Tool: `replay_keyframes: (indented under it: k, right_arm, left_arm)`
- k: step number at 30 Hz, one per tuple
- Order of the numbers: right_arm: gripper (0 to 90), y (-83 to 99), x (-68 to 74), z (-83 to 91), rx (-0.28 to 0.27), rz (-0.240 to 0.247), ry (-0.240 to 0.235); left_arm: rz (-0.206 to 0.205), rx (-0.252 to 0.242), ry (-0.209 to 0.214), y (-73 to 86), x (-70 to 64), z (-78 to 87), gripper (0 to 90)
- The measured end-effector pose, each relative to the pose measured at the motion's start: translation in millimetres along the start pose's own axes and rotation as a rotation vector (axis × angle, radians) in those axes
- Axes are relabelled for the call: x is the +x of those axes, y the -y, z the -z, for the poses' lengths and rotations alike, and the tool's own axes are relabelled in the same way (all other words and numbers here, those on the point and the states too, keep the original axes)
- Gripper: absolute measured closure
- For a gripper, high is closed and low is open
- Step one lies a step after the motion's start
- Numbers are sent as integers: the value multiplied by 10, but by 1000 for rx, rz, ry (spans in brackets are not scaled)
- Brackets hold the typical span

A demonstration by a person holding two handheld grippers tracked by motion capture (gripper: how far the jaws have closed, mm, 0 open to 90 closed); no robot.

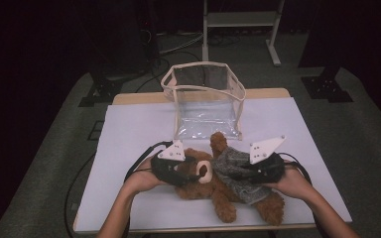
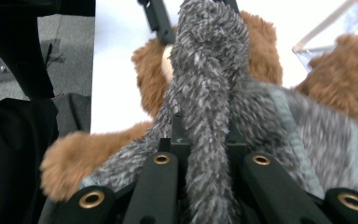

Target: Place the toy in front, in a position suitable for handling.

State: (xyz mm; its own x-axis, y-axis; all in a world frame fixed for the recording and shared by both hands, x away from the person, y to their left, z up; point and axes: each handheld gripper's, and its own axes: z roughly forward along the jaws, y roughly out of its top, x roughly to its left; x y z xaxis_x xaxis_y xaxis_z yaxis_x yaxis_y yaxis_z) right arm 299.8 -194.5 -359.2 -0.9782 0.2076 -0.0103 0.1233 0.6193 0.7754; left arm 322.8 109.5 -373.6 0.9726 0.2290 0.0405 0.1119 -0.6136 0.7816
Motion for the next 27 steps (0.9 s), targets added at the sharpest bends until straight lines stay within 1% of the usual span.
replay_keyframes:
  k: [2,4,6,9,11,16,17,18,19,20,21,24,25,26,27]
  right_arm:
    - [799,84,28,52,-5,-6,18]
    - [800,146,41,95,-10,-13,38]
    - [801,179,32,107,-4,-5,57]
    - [803,188,-25,97,4,-7,69]
    - [803,181,-95,83,8,-11,78]
    - [805,183,-275,62,8,-37,72]
    - [805,183,-275,62,8,-37,72]
    - [805,178,-319,53,10,-42,71]
    - [805,176,-333,50,11,-42,73]
    - [805,171,-354,45,12,-44,72]
    - [805,168,-369,40,14,-48,71]
    - [805,144,-388,29,10,-61,72]
    - [804,135,-384,30,10,-63,74]
    - [804,120,-371,39,0,-70,73]
    - [803,104,-354,52,-9,-75,73]
  left_arm:
    - [3,-4,-4,-10,2,-1,389]
    - [-5,0,-5,-15,4,6,390]
    - [-11,8,0,-14,-3,6,389]
    - [-14,24,2,-1,-14,8,379]
    - [-12,29,0,9,-14,2,375]
    - [4,23,5,28,-5,-26,376]
    - [4,23,5,28,-5,-26,377]
    - [13,19,4,33,-10,-36,377]
    - [12,22,4,36,-9,-39,377]
    - [20,18,1,36,-14,-49,377]
    - [20,18,1,36,-14,-49,376]
    - [33,20,-25,37,-10,-74,383]
    - [33,20,-25,37,-10,-74,388]
    - [50,16,-42,38,5,-86,394]
    - [53,18,-49,36,15,-89,398]
